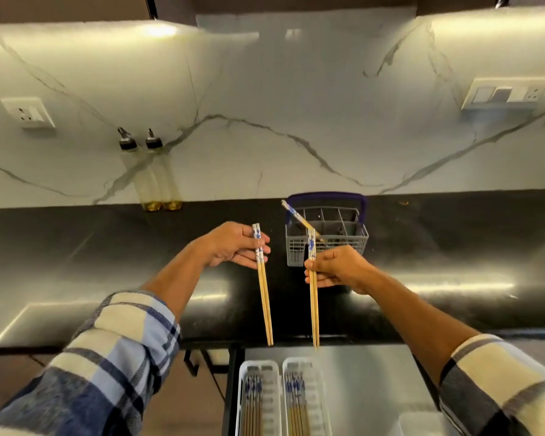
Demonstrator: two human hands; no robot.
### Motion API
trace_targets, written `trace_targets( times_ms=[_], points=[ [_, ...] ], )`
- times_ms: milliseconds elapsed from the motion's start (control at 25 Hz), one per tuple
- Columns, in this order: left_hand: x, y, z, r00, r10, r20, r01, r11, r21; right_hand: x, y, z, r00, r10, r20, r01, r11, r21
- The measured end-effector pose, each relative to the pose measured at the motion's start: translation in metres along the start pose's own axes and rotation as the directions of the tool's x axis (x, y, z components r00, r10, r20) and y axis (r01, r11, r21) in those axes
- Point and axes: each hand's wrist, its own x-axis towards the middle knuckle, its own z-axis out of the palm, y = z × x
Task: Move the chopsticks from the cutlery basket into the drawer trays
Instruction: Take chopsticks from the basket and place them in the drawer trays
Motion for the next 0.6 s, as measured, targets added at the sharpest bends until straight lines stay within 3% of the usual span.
trace_targets(
  times_ms=[240,600],
  points=[
    [0.005,-0.097,0.027,0.985,-0.15,0.082,0.148,0.989,0.019,-0.017,0.089,0.017,0.988,0.153,0.019,-0.153,0.988,-0.011],
    [-0.013,-0.214,0.075,0.944,-0.294,0.149,0.294,0.956,0.02,-0.04,0.199,0.056,0.965,0.261,-0.025,-0.262,0.964,-0.043]
  ],
)
